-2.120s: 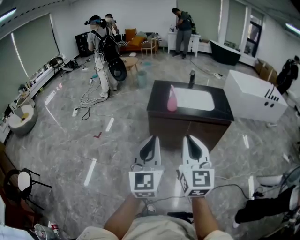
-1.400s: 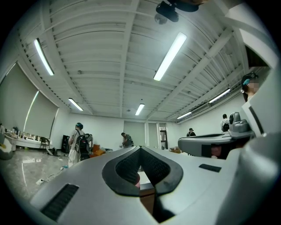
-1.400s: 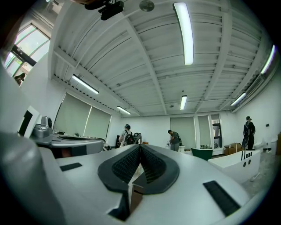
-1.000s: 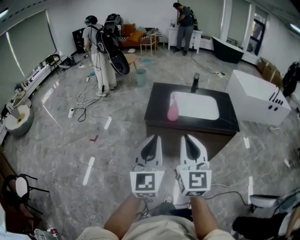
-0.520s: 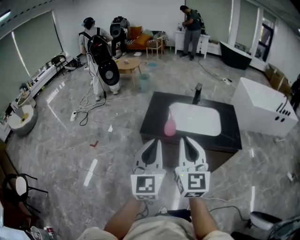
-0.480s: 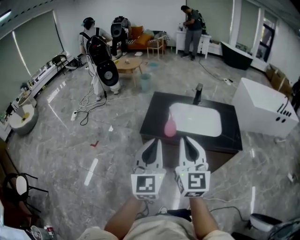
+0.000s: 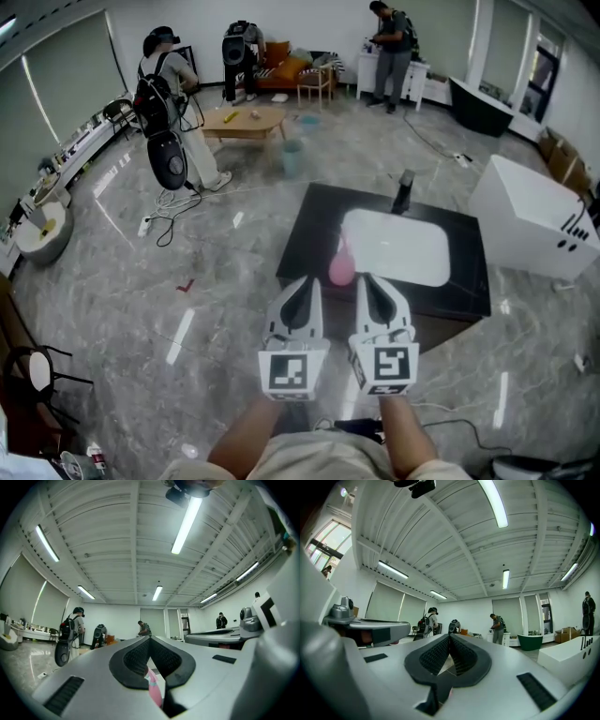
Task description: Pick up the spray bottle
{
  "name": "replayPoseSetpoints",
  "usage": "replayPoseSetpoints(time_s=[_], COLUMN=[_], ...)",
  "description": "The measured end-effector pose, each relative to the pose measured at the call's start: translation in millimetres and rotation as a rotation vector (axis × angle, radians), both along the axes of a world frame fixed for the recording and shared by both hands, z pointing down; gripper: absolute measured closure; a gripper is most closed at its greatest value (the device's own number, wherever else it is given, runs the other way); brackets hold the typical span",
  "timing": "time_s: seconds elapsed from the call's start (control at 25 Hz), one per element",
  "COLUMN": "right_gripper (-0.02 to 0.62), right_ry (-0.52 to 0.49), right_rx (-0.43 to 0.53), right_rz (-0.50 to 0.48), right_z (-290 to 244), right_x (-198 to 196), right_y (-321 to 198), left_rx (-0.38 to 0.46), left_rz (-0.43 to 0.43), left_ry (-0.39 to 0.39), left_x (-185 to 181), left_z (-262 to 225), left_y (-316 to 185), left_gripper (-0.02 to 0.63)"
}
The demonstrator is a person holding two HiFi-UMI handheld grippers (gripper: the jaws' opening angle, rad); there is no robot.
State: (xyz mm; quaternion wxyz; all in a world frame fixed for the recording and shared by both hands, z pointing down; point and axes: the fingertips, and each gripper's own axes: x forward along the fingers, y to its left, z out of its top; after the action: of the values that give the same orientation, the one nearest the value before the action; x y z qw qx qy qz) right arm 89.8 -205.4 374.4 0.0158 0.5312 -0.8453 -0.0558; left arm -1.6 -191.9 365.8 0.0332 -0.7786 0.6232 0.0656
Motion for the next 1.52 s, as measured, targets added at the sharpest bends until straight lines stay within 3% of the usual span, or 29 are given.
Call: replayPoseSetpoints(time_s=[0.68, 1.04, 1.52], right_gripper=[0.589, 0.589, 0.589], right_ry=[0.053, 0.041, 0.049], right_rx=[-0.028, -0.010, -0.035], right_rz=[0.140, 0.167, 0.130], right_z=[5, 5, 17], right_x=[-50, -68, -39], right_y=[-144, -177, -208], left_rx=[0.031, 0.031, 0.014], left_rz=[0.124, 0.146, 0.111], left_ry=[0.013, 0.036, 0.024], left_x=[-52, -74, -49], left_z=[-1, -1, 9], left_y=[-155, -187, -216], left_gripper=[0.604, 0.604, 0.604])
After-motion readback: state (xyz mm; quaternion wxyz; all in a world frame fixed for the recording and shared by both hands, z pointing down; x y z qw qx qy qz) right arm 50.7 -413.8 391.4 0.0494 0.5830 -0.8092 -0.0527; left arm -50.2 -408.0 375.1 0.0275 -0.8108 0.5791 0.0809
